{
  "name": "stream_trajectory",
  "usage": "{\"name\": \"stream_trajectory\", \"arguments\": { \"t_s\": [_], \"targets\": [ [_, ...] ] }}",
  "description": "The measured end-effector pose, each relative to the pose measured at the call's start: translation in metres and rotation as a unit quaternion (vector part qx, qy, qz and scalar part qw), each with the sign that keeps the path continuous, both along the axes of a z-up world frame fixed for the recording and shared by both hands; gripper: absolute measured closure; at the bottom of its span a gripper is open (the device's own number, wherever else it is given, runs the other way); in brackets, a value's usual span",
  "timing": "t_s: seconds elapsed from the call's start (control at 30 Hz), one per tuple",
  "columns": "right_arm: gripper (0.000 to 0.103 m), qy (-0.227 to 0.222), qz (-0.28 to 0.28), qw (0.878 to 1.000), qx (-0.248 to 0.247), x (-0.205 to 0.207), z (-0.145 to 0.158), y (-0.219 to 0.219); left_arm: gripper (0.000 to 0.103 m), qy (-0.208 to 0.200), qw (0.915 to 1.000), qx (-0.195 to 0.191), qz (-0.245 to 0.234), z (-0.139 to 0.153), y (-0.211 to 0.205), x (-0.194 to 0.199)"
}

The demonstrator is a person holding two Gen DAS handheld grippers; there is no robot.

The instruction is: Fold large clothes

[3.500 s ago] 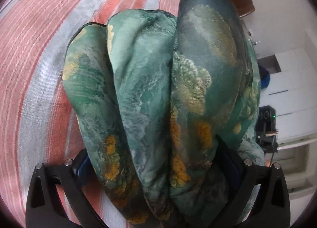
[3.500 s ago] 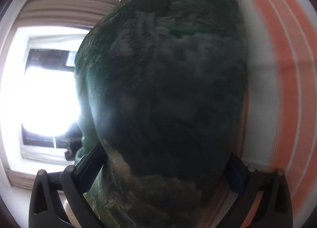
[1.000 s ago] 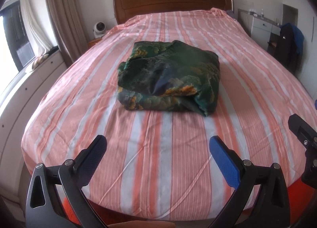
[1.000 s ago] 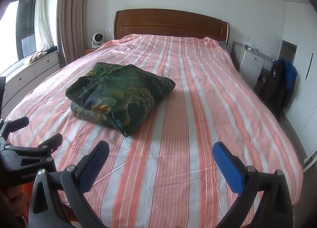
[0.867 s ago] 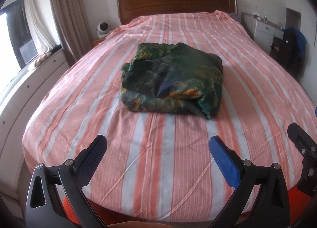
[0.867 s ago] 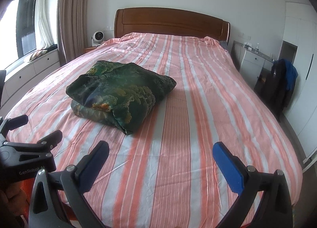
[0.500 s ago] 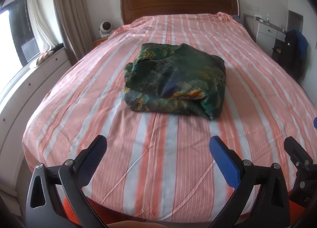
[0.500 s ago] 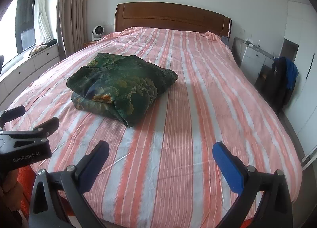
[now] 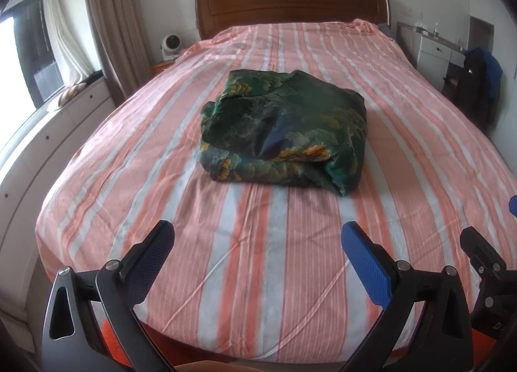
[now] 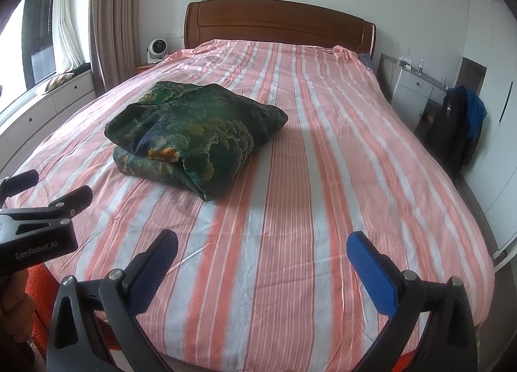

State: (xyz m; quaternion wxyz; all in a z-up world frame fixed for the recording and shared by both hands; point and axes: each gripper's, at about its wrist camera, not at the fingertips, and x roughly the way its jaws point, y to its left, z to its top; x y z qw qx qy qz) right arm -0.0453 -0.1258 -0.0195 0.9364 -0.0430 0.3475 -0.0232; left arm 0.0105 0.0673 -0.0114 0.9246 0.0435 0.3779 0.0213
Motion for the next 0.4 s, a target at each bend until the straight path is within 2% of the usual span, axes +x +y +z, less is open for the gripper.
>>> {"name": "stream_trajectory", "arguments": {
  "t_s": [0.2,0.4],
  "targets": [
    [0.0,0.0,0.0,1.0,0.0,0.0002,-0.0003,-0.0006,0.0,-0.001,0.9999,-0.014,0.005,0.0009,0.0013,-0.001],
    [0.0,0.001,0.0,1.0,0.002,0.0003,-0.0003,-0.0011,0.0,-0.02,0.9998,0.002,0.004,0.0041,-0.0059,-0.0063]
  ]
}}
